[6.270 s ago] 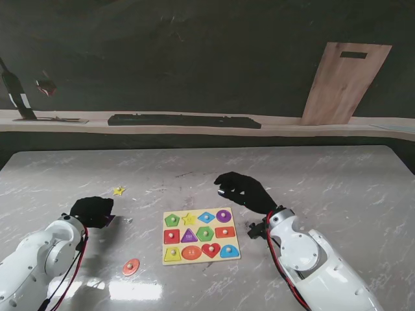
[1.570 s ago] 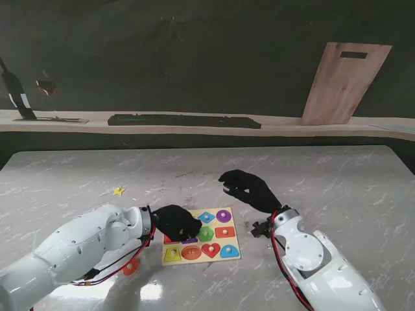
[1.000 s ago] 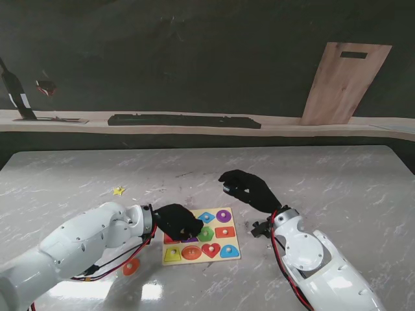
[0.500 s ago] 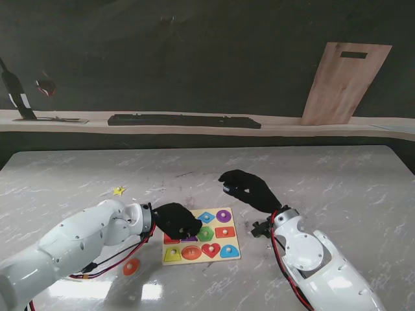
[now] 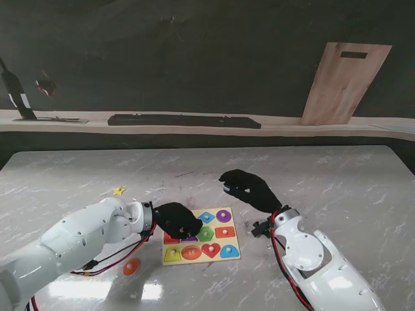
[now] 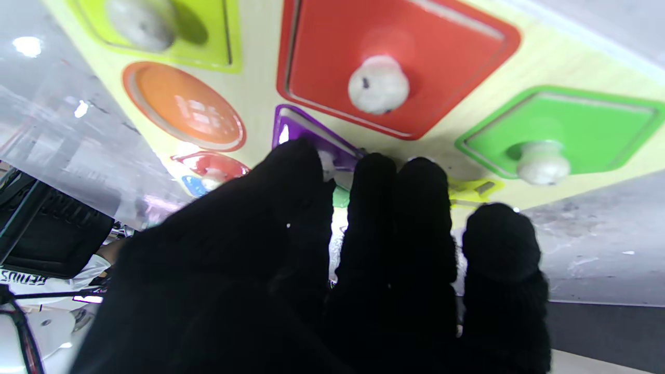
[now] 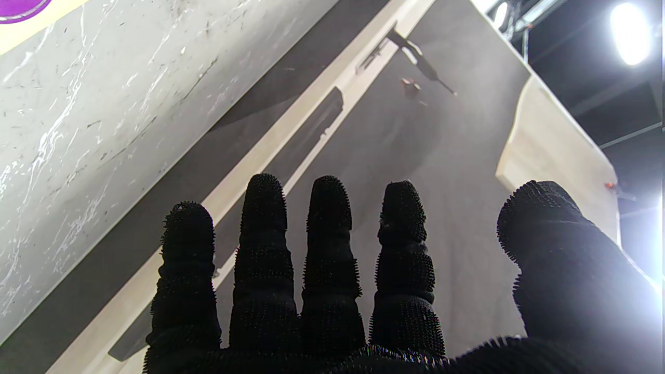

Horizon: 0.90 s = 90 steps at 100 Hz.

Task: Fit puzzle pieces into a puzzle board

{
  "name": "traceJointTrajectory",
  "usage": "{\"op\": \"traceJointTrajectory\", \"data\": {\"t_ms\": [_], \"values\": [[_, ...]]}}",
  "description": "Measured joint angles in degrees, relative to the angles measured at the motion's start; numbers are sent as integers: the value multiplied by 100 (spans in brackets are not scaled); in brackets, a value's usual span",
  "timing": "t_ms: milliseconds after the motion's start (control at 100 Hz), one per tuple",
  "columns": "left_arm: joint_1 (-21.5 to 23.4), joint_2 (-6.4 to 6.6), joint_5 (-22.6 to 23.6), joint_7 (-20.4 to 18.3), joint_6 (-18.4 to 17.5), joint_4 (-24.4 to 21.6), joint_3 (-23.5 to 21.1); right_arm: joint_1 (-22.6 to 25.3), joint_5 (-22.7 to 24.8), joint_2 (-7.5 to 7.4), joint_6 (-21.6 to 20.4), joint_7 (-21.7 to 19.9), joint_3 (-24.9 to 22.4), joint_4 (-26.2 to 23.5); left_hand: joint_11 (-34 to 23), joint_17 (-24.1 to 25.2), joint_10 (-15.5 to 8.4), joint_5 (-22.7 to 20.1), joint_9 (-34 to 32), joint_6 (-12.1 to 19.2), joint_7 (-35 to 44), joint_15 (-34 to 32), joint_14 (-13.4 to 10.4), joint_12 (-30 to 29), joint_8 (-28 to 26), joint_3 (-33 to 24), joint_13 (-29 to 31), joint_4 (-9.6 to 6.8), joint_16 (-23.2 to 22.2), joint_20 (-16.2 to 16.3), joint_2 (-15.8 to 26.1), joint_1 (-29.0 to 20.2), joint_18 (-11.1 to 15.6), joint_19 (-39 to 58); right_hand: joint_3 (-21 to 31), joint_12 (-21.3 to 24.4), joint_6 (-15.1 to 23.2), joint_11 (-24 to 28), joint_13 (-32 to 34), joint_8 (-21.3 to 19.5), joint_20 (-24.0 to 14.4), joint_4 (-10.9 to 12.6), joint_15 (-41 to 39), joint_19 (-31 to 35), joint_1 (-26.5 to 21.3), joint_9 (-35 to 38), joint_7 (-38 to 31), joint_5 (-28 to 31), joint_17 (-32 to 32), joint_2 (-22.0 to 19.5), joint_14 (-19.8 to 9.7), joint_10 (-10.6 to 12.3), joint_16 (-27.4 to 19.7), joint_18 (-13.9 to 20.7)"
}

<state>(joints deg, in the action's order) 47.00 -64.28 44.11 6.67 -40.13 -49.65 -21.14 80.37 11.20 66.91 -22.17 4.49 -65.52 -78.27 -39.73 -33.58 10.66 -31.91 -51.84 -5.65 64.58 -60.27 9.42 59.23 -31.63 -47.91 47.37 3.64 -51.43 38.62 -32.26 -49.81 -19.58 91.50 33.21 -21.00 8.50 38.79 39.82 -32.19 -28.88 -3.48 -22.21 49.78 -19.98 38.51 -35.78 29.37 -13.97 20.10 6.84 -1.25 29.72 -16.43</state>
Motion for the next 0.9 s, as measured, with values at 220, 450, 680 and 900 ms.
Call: {"op": "traceJointTrajectory", "data": {"t_ms": [220,450,680,900], "values": [[-15,-2,7,-15,79,-8,32,1,-7,0,0,-8,-3,-1,-71,-5,-1,-32,0,1,-1,0,0,76,116,98,1,0,0,0,9,-57,0,0,0,0,0,0,0,0,0,0,0,0,0,0,0,0,0,0,0,0,0,0],[-2,-13,61,64,275,-30,57,3,-13,0,1,-13,-5,-3,-154,-156,-5,-46,-70,32,-2,-18,0,88,85,212,87,80,0,5,-21,19,0,0,0,0,0,0,0,0,0,0,0,0,0,0,0,0,0,0,0,0,0,0],[-6,-14,65,89,260,-14,70,3,-15,0,1,-14,-4,-3,-376,-125,-5,-25,118,85,53,-26,0,-41,185,175,71,72,0,7,-17,98,0,2,0,0,0,0,0,0,0,0,0,0,0,0,0,0,0,0,1,0,0,0],[13,40,220,64,399,-158,58,4,-9,1,-6,1,-11,-2,-774,-65,2,7,594,53,-165,-26,-36,-414,61,551,-11,66,0,7,115,741,0,2,0,0,0,0,0,0,0,0,-1,0,0,0,0,0,0,0,1,0,0,0]]}}
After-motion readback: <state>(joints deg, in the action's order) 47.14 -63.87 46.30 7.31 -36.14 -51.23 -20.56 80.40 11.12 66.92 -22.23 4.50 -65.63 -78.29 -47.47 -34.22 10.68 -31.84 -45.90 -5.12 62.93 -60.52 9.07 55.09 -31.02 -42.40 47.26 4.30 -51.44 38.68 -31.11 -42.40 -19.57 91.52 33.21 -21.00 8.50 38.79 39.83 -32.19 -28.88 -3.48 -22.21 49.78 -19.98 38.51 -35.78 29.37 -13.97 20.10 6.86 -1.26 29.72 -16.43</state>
